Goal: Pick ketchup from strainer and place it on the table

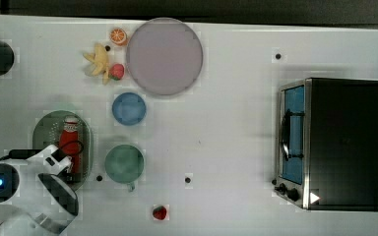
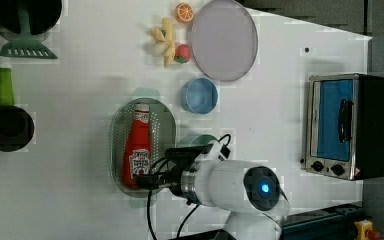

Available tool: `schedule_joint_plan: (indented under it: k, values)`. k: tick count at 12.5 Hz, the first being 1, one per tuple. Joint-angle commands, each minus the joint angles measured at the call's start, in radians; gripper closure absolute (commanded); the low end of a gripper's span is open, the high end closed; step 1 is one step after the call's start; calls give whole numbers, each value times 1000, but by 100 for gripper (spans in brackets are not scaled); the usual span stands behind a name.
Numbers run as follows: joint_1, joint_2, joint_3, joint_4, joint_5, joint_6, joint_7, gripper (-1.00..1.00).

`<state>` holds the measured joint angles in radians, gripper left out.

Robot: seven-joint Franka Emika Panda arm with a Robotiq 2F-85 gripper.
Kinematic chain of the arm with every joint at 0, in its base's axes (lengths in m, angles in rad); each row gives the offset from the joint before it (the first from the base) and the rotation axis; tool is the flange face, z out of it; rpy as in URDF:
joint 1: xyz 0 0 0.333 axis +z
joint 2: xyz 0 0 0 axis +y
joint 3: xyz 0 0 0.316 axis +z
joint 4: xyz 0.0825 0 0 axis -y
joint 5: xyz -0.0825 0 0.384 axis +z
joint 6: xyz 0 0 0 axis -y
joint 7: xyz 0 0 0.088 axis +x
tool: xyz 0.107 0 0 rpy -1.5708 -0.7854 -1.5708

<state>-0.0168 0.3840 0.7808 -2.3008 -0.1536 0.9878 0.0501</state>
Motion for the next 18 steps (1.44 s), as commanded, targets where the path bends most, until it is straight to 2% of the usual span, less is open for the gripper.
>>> schedule_joint_plan:
  k: [1, 6, 8, 9, 12, 15, 18]
  values:
    - [2, 36, -2, 29, -45, 71, 98, -100]
    - [43, 138, -67, 38, -195, 135, 212, -100]
    - [69, 164, -99, 57, -212, 141, 223, -100]
    - [85, 176, -116, 67, -214, 141, 223, -91]
    - [122, 201, -146, 95, -214, 152, 229, -23]
    - [119, 160, -137, 91, -213, 145, 229, -22]
    - [96, 50, -95, 67, -181, 101, 229, -22]
